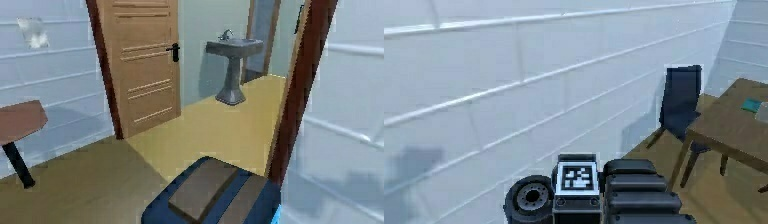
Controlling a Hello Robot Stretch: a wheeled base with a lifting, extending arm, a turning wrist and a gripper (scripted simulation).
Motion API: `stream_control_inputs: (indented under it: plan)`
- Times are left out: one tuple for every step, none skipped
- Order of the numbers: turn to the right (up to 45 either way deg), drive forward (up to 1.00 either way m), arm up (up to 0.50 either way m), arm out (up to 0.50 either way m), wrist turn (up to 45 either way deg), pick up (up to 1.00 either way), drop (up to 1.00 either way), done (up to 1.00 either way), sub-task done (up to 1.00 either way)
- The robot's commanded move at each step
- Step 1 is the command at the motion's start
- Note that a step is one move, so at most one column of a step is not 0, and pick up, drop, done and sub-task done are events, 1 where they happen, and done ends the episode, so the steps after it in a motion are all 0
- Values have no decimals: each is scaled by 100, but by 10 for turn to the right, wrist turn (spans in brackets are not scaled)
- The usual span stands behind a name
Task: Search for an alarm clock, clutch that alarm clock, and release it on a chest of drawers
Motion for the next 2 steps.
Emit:
stream_control_inputs:
  plan:
    - [0,90,0,0,0,0,0,0,0]
    - [330,0,0,0,0,0,0,0,0]
